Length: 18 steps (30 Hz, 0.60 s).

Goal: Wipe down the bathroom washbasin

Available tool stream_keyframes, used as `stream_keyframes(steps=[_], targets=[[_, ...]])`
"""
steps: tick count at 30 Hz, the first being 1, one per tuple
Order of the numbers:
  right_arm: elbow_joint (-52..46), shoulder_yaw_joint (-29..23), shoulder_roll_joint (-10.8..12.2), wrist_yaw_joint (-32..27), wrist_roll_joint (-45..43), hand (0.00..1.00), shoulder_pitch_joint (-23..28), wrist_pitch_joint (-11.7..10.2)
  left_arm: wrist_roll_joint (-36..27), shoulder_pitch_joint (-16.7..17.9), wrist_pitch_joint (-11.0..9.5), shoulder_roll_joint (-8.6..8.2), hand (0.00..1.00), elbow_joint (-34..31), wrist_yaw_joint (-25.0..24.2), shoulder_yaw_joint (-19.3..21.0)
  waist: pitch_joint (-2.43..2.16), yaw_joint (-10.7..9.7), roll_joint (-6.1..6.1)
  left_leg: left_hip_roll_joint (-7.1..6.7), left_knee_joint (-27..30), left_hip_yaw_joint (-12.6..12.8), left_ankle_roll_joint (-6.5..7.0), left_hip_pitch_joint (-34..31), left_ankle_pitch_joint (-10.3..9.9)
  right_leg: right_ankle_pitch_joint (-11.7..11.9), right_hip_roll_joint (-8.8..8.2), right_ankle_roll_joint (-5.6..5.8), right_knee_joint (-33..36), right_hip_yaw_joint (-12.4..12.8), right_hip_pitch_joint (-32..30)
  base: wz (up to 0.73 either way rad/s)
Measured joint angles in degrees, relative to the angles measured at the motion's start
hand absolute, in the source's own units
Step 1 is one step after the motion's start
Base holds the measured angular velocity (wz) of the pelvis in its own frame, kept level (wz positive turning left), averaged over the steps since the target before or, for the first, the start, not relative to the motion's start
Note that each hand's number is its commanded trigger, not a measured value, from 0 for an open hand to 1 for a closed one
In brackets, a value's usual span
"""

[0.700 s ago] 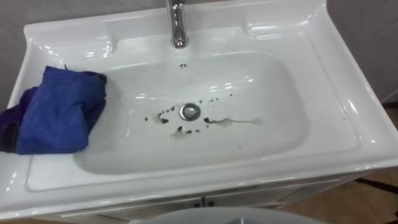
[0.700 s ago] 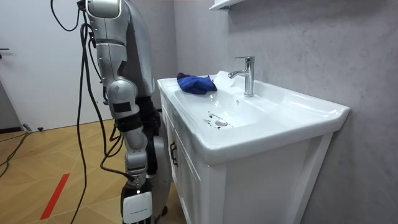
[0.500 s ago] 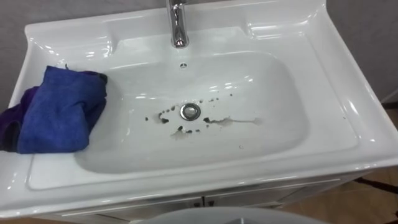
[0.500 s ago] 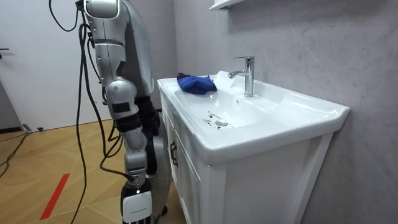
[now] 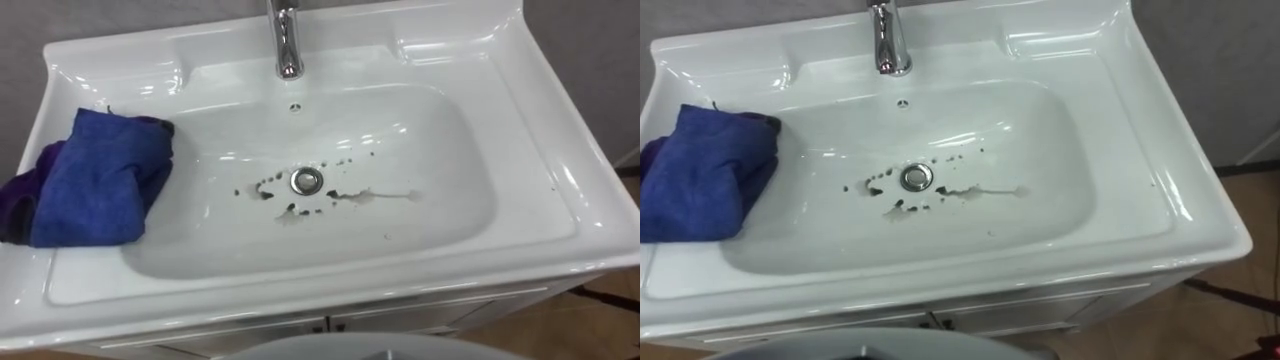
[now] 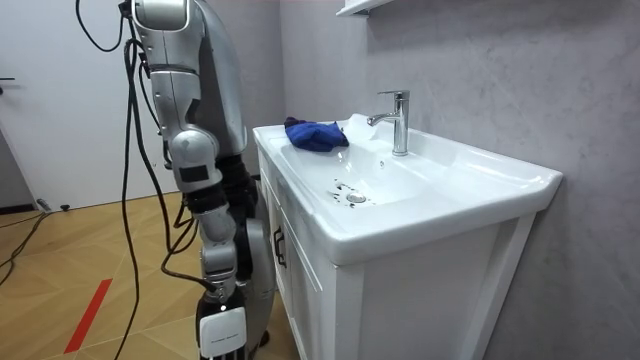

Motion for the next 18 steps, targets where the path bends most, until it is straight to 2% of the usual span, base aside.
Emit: stream_keyframes(steps=[5, 10, 12, 16, 18], targets=[[-0.09, -0.03, 0.01, -0.55, 0.0, 0.0, 0.38, 0.11, -0.18, 0.13, 0.22, -0.24, 0.0, 0.01, 0.43, 1.14, -0.07, 0.05, -0.17, 0.0, -0.02, 0.06, 0.0, 0.0, 0.0, 0.0, 0.0, 0.0, -0.05, 0.04, -0.02, 0.0], [-0.07, -0.18, 0.05, -0.55, 1.13, 0.0, 0.28, 0.17, -4.35, 0.53, 0.27, -0.84, 0.0, 0.03, 1.97, 2.45, -0.11, 0.03, -0.35, 0.0, 0.06, -0.02, 0.0, -0.05, -0.01, 0.0, -0.01, 0.0, -0.04, -0.06, -0.02, 0.0], [-0.11, -0.53, 0.05, -0.53, 1.57, 0.0, 0.25, 0.15, -5.99, 0.63, 0.15, -1.14, 0.0, 0.19, 2.55, 4.12, -0.11, 0.17, -0.33, 0.02, 0.06, -0.1, -0.02, -0.05, -0.02, 0.0, 0.0, 0.0, -0.06, -0.14, 0.0, 0.0], [-0.11, -0.93, 0.02, -1.86, 2.57, 0.0, 0.09, 0.06, -10.32, 1.13, -0.2, -1.51, 0.0, 0.77, 7.05, 7.65, -0.18, 0.67, 0.05, 0.0, 0.16, -0.73, -0.03, -0.2, -0.03, 0.0, 0.04, 0.0, -0.05, -0.3, -0.04, 0.03], [-0.11, -2.26, -0.03, -3.34, 2.51, 0.0, 0.4, -0.05, -13.5, 1.44, -0.91, -1.71, 0.0, 0.97, 9.64, 12.74, -0.22, 2.02, 0.53, -0.01, 0.14, -0.68, -0.03, -0.08, -0.03, 0.0, 0.0, 0.0, -0.01, -0.47, 0.03, 0.0]])
